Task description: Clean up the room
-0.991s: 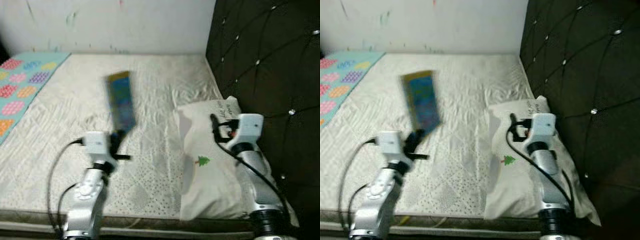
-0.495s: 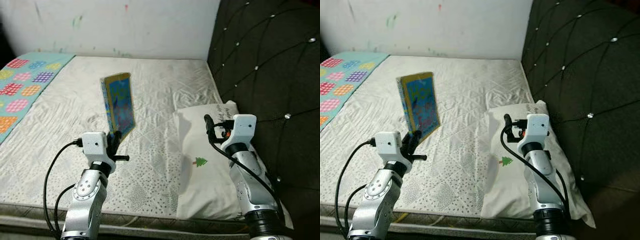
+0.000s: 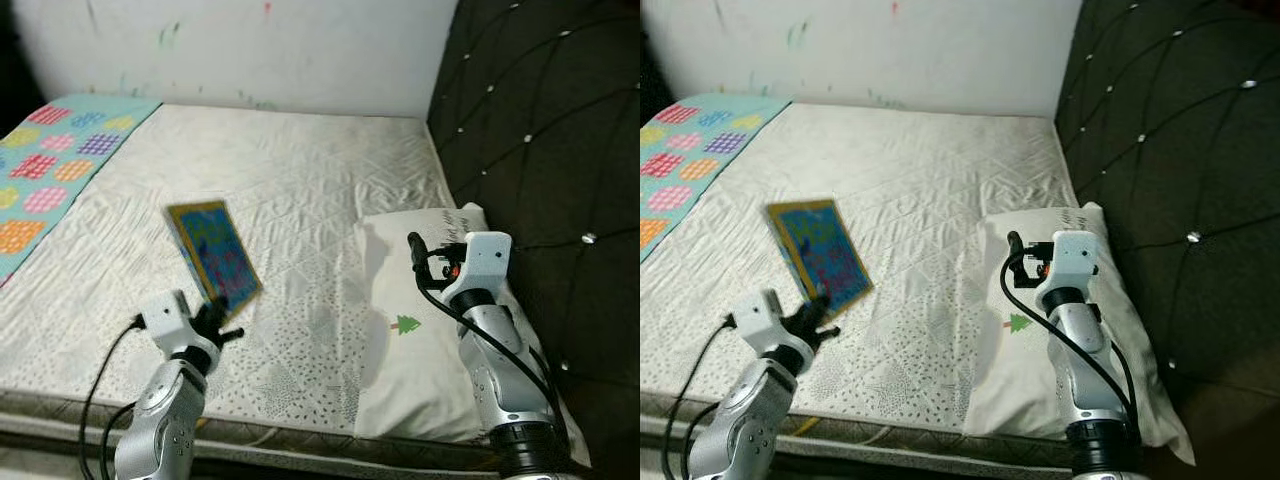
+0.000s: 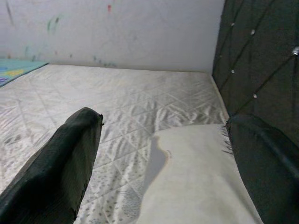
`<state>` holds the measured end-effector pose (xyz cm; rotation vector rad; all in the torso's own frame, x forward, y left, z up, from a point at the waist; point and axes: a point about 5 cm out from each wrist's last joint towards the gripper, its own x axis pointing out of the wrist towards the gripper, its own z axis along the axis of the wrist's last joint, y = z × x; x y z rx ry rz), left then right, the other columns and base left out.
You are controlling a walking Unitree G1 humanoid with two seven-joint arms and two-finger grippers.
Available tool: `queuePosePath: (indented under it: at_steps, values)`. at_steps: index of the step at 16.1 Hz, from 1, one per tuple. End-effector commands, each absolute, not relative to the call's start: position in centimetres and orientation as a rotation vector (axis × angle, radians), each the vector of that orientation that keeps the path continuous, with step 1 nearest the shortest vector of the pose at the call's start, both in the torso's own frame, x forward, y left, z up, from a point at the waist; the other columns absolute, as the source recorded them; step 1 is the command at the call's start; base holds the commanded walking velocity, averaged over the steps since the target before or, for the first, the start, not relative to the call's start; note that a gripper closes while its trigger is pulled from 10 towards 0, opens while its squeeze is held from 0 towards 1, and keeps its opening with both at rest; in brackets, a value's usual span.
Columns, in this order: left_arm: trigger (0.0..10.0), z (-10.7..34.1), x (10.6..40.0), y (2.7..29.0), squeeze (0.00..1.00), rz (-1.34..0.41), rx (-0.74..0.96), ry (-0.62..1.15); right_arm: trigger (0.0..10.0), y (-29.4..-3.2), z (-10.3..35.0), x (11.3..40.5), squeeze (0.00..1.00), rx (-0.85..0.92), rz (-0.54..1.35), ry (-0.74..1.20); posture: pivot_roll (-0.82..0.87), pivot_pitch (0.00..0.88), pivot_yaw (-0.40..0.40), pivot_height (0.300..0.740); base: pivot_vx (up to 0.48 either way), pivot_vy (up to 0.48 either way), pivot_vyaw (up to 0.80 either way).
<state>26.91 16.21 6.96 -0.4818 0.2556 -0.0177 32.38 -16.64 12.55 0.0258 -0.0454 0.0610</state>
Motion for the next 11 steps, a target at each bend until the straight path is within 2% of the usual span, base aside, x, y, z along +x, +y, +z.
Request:
queuePosePath:
  at_steps: [1, 7, 11]
  values:
    - [10.0, 8.47, 27.16, 15.44, 0.00, -0.093, -0.486, 0.214, 10.0, -16.85, 12.58, 32.57, 0.00, 0.017, 0.064, -0.041, -0.04, 0.042, -0.002, 0.740, 0.000, 0.000, 0.00]
    - [10.0, 8.63, 27.26, 15.59, 0.00, -0.094, -0.433, 0.228, 10.0, -16.92, 12.27, 32.27, 0.00, 0.012, 0.058, -0.035, -0.05, 0.046, 0.004, 0.740, 0.000, 0.000, 0.00]
    - [10.0, 8.89, 27.46, 15.30, 0.00, -0.122, -0.455, 0.230, 10.0, -17.01, 12.38, 32.43, 0.00, 0.010, 0.056, -0.036, -0.04, 0.045, 0.004, 0.740, 0.000, 0.000, 0.00]
